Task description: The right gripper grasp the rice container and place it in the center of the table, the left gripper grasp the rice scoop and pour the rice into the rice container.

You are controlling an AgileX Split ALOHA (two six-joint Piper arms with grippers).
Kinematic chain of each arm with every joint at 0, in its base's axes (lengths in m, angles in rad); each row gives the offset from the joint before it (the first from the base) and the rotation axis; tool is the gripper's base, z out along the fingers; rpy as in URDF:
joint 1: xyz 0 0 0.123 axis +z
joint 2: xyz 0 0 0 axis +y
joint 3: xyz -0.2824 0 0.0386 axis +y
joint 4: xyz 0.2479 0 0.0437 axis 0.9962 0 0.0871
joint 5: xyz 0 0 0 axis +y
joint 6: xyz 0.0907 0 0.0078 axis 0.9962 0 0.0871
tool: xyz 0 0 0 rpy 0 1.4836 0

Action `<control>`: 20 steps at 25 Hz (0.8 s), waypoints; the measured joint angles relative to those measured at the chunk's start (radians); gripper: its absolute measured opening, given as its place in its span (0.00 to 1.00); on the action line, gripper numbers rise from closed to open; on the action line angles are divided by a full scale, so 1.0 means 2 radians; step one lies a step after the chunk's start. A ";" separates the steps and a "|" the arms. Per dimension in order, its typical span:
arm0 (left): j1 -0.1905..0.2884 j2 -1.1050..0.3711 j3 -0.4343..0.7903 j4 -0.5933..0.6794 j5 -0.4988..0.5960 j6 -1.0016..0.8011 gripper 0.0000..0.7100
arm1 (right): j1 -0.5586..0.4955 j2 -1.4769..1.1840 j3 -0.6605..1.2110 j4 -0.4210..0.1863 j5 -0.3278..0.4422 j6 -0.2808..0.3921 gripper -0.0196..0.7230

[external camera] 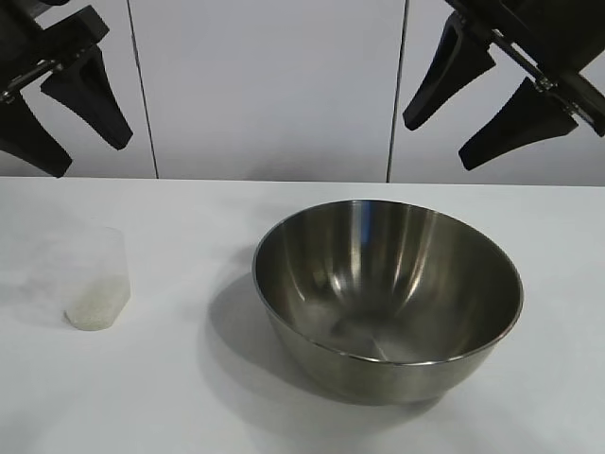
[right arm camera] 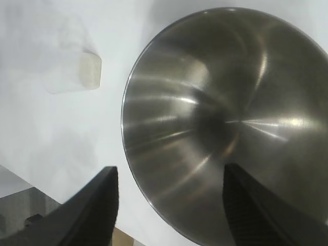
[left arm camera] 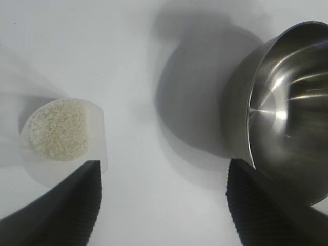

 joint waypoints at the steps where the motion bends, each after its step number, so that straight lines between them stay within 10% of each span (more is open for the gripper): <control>1: 0.000 0.000 0.000 0.000 0.000 0.000 0.71 | 0.000 0.000 0.000 0.000 0.000 0.000 0.58; 8: 0.000 0.000 0.000 0.000 0.000 0.000 0.71 | 0.000 0.000 -0.001 -0.005 0.001 -0.013 0.58; 20: 0.000 0.000 0.000 0.000 0.000 0.000 0.71 | -0.001 0.025 -0.013 -0.155 0.015 0.011 0.58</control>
